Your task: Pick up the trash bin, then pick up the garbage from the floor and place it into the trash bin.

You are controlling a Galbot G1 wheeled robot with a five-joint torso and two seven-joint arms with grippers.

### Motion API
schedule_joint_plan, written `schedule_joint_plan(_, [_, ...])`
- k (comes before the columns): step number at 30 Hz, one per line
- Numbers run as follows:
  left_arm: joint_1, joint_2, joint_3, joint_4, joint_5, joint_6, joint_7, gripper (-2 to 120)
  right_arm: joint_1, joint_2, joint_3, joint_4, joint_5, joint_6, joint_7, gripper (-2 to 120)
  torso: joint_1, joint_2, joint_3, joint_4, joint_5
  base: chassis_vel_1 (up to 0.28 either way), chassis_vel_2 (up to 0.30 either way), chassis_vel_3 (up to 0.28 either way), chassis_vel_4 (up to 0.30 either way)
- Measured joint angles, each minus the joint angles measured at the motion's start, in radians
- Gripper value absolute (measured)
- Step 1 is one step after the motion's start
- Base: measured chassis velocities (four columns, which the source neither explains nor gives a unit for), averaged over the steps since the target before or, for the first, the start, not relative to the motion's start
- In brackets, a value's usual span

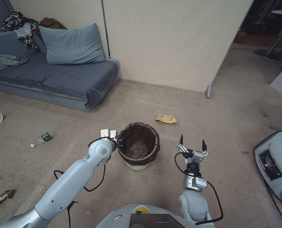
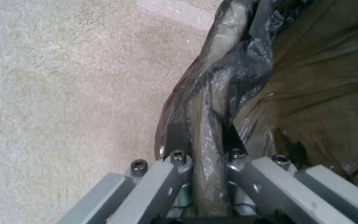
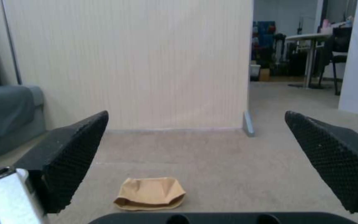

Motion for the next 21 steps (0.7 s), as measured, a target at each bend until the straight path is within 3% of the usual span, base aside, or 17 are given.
schedule_joint_plan(9, [0.024,0.002,-0.018,-0.040,0.043,-0.017,0.029,0,-0.004,-0.002,0.005,0.006,0.001,0.007,0.003,100,0.000,0.000,0.000,0.0000,0.0000,0.000,0.000,0.000,0.000])
schedule_joint_plan(21, [0.124,0.039,-0.112,-0.203,0.094,-0.029,0.033,0,0.008,-0.018,0.014,0.013,0.016,0.005,0.004,100,0.000,0.000,0.000,0.0002,0.0003,0.000,0.000,0.000,0.000])
